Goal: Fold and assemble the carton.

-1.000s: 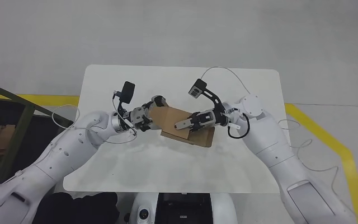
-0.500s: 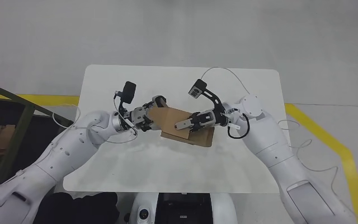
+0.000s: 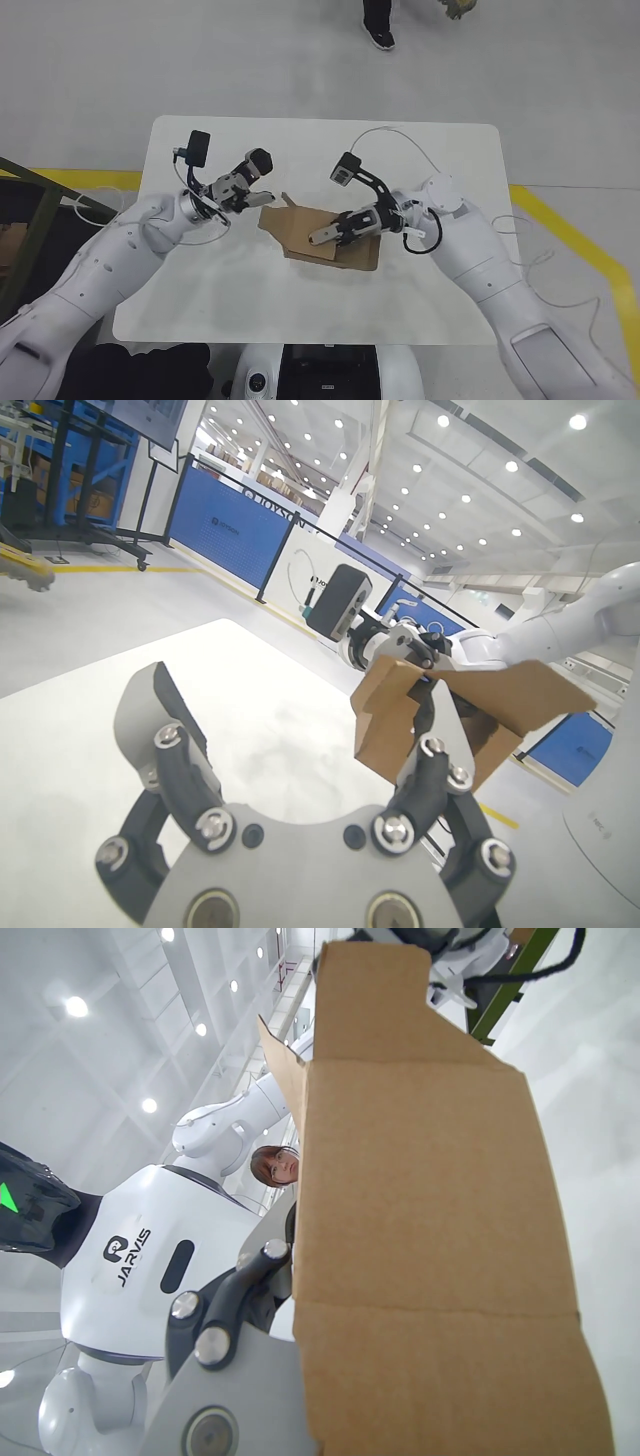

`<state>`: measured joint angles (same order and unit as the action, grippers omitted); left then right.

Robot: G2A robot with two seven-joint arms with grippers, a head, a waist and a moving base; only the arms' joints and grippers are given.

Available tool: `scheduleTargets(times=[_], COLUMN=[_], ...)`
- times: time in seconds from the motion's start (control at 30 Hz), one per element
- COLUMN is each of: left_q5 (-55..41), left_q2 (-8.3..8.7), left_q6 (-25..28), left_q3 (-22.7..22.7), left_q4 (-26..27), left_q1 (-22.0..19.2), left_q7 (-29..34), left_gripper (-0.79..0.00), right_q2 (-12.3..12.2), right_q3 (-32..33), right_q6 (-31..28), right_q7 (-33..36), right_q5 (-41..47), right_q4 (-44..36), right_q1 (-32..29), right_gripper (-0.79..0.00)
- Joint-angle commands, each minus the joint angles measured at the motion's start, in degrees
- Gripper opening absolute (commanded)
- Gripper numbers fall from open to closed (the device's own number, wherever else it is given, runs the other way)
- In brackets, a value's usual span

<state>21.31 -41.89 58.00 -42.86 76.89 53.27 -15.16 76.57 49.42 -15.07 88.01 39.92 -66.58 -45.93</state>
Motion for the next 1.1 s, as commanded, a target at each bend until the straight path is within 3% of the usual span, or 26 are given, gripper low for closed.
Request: scheduleTargets(times=[0.0, 0.3, 0.53, 0.77, 1.07], left_q5=[-0.99, -4.60, -9.49, -12.12, -15.28], left_q2=[-0.32, -2.69, -4.10, -4.09, -2.95], left_q6=[0.00, 0.00, 0.00, 0.00, 0.00], left_q3=[0.17, 2.32, 4.88, 4.14, 1.88], left_q4=[-1.13, -5.77, -6.09, -5.07, -1.61], left_q1=[-0.59, -3.01, -4.56, -4.32, -0.84], left_q7=[0.97, 6.24, 13.92, 17.38, 19.93], left_gripper=[0.000, 0.000, 0.000, 0.000, 0.000], right_q2=[0.03, 0.16, -0.19, -0.37, -0.41], right_q3=[-0.81, -3.88, -4.02, -2.61, -1.50], right_q6=[0.18, -0.06, -1.04, -1.63, -2.38], right_q7=[-0.01, -0.01, -0.01, -0.43, -1.17], right_q5=[-0.21, 0.45, 1.03, 2.14, 2.22], right_q4=[-0.23, -0.87, -0.04, 1.48, 2.16], right_q1=[0.02, 1.15, 1.95, 1.91, 1.77], right_gripper=[-0.785, -0.785, -0.785, -0.785, -0.785])
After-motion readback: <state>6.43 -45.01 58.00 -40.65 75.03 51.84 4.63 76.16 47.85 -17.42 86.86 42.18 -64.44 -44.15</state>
